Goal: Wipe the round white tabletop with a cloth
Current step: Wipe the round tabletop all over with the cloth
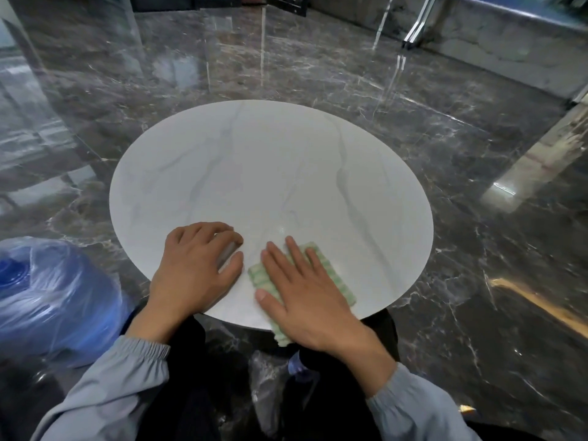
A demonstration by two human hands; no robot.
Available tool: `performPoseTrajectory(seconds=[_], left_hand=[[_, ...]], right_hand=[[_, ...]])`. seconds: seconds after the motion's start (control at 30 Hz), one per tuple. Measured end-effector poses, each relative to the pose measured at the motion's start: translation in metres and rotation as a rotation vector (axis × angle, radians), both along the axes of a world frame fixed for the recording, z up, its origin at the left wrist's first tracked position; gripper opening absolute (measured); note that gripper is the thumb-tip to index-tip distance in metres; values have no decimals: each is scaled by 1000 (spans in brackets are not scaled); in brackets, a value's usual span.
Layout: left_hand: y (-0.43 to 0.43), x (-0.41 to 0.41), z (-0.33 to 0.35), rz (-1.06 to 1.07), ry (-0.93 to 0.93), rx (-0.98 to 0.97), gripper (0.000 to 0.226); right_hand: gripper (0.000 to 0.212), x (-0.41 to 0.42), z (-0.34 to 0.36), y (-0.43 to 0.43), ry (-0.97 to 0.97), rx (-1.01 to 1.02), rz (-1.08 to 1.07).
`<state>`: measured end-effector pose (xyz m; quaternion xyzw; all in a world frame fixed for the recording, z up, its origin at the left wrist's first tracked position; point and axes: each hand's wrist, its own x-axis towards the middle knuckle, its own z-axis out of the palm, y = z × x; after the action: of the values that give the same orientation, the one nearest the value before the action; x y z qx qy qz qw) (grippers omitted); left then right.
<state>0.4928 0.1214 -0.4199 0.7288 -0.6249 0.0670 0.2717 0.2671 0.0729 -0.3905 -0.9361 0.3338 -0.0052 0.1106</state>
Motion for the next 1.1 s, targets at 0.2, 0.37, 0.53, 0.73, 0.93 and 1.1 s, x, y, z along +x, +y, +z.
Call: performPoseTrajectory(seconds=[0.2,0.37,0.53,0.73,0.93,1.1], left_hand=[[3,1,6,-34,50,-46,21],[13,-17,25,-167,122,-98,19],[27,-84,40,-340,70,208,54],[32,-111,24,-313,-191,422,73],[49,-52,25,-166,-161,545,77],[58,-15,41,-5,-3,490,83]], right_hand=[[72,12,4,8,-80,64,41],[66,-12,5,-6,-210,92,-74],[52,-39,-3,-16,-276,31,-227],[47,-39,-11,-14,-355,51,-275],[49,-39,-14,-13,-332,-17,-253],[48,-37,-16,-13,-331,-33,-266]])
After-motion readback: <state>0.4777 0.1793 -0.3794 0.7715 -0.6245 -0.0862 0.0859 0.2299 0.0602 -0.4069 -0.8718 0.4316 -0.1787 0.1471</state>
